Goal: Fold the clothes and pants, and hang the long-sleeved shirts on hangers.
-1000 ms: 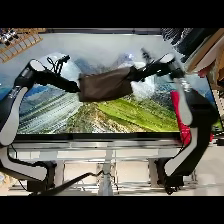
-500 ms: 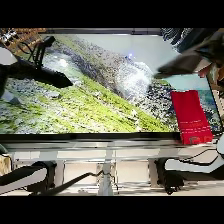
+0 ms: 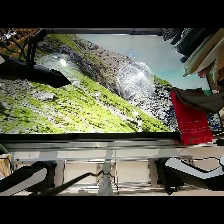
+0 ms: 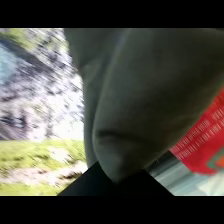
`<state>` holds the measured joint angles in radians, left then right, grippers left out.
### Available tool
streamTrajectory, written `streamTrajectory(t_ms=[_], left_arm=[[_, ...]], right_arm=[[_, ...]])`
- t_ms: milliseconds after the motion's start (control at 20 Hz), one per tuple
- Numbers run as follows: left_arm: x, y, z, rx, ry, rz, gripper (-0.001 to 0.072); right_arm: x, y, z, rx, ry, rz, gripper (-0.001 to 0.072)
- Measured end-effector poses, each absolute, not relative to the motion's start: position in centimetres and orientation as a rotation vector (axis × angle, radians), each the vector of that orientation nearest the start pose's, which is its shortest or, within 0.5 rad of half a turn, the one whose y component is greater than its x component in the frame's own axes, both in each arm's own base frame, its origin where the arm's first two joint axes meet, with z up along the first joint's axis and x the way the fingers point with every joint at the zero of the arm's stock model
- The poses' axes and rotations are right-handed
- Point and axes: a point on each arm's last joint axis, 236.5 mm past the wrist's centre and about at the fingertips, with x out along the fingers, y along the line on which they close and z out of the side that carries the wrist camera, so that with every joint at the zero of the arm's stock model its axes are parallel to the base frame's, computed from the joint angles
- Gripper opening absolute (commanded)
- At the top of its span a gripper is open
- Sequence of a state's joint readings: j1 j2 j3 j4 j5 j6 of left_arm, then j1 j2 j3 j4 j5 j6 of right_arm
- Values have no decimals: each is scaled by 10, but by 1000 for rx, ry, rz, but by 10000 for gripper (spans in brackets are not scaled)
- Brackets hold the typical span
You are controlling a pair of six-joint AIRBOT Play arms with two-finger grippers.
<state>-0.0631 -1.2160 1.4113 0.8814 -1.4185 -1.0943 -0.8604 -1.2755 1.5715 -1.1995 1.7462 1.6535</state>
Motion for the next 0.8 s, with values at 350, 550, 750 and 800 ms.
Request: streamTrajectory(t_ms=[350, 550, 750, 800], left_arm=[[353, -172, 158, -66, 1005, -841, 8], [352, -172, 158, -67, 1005, -842, 9], [352, -172, 158, -67, 1005, -842, 8], [352, -172, 158, -66, 1005, -842, 9]], right_arm=[[175, -151, 24, 990, 1658, -533, 16], [136, -156, -19, 925, 1768, -650, 16], [133, -171, -33, 834, 1752, -666, 16], [133, -175, -33, 807, 1747, -654, 16]])
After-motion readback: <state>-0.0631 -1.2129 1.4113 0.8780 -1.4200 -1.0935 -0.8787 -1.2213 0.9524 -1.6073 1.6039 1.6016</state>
